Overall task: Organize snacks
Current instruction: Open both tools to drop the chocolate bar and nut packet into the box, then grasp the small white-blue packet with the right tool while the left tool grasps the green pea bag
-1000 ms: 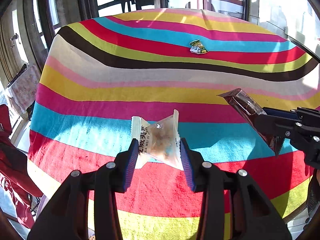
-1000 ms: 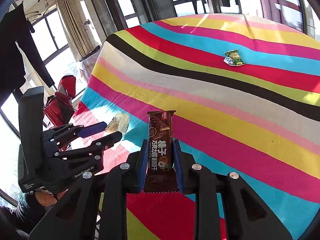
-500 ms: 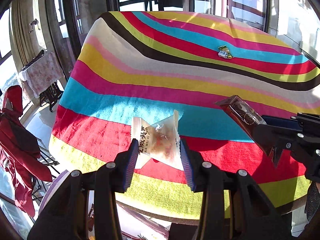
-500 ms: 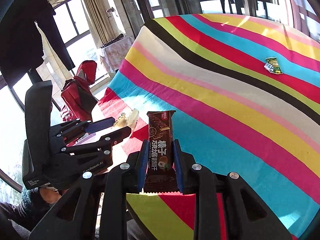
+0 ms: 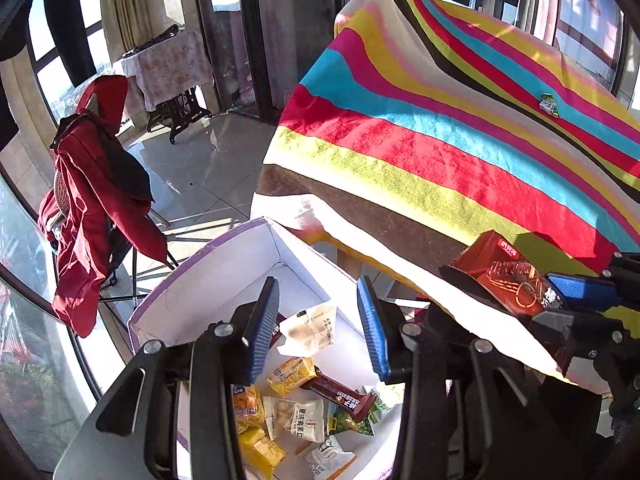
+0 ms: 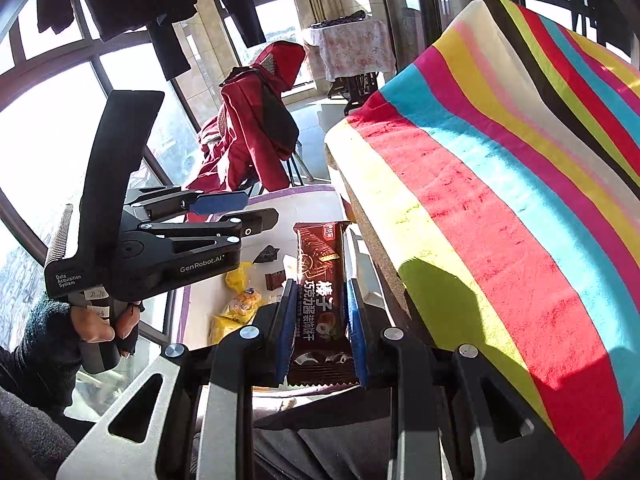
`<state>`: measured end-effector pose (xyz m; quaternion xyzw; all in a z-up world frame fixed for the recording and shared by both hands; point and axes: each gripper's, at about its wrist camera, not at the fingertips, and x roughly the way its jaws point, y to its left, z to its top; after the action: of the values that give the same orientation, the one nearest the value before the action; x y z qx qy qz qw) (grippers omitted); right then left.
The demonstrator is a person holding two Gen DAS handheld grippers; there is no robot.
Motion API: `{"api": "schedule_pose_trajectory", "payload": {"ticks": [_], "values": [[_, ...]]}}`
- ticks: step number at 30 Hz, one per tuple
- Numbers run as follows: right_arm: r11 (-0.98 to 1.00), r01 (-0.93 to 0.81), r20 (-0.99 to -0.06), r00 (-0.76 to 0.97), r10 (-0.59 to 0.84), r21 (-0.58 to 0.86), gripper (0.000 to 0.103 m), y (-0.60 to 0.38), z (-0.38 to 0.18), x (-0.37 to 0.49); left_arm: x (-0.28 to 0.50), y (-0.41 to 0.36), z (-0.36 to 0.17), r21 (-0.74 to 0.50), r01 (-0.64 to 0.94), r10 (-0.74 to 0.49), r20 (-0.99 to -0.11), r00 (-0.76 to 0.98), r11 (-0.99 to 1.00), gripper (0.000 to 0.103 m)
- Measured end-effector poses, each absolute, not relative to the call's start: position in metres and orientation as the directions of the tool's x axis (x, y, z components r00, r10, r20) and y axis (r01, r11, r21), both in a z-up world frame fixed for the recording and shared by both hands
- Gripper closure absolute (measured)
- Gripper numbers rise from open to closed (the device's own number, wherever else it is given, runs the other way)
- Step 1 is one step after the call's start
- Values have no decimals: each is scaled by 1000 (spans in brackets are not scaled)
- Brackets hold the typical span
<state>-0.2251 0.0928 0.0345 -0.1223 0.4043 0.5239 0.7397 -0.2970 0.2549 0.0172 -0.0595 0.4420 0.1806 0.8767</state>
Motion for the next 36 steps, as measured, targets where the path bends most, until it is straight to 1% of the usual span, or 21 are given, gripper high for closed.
{"api": "schedule_pose_trajectory", "payload": {"ticks": [3,4,5,6,7,8,10,12,15,18,21,24,27,30,34,36], "values": [[358,-903,-762,55,645,238,75,115,17,-241,-311,273,5,89,-421,305,-823,480,903,62],[350,-907,-769,47,637,234,74,120,13,-244,-314,277,2,98,-442,320,-827,462,892,51],[346,-906,-774,34,632,242,74,122,10,-246,-317,281,1,101,-464,333,-827,452,880,39],[344,-903,-776,20,630,256,74,124,8,-246,-319,283,2,100,-481,344,-823,451,871,12],[347,-900,-776,16,631,264,70,124,7,-246,-320,284,6,98,-493,356,-811,463,864,3],[354,-896,-774,18,633,268,54,122,7,-244,-320,283,9,100,-502,370,-799,474,859,3],[364,-888,-759,27,650,281,31,114,11,-240,-311,279,16,110,-505,388,-783,487,856,2],[366,-885,-743,36,669,286,31,103,18,-237,-299,273,22,100,-492,380,-771,511,865,2],[394,-880,-728,86,681,264,31,82,30,-232,-275,257,33,42,-433,314,-753,578,900,2],[454,-860,-707,172,686,231,30,48,44,-219,-248,234,46,-47,-342,207,-716,666,938,2],[544,-816,-683,283,673,198,24,9,56,-202,-214,207,53,-126,-224,77,-692,718,966,2],[640,-744,-671,377,639,192,22,-33,62,-176,-170,175,50,-175,-117,-41,-705,708,978,2],[746,-644,-679,472,562,170,17,-73,60,-144,-119,138,41,-188,-12,-129,-720,682,982,2],[827,-535,-699,526,484,171,16,-107,51,-106,-70,104,36,-193,47,-175,-729,661,980,2],[883,-421,-706,561,432,205,16,-142,44,-51,-11,69,33,-189,109,-214,-725,655,976,2],[895,-386,-696,579,424,224,16,-152,46,-24,11,63,29,-222,113,-243,-742,625,969,2]]}}
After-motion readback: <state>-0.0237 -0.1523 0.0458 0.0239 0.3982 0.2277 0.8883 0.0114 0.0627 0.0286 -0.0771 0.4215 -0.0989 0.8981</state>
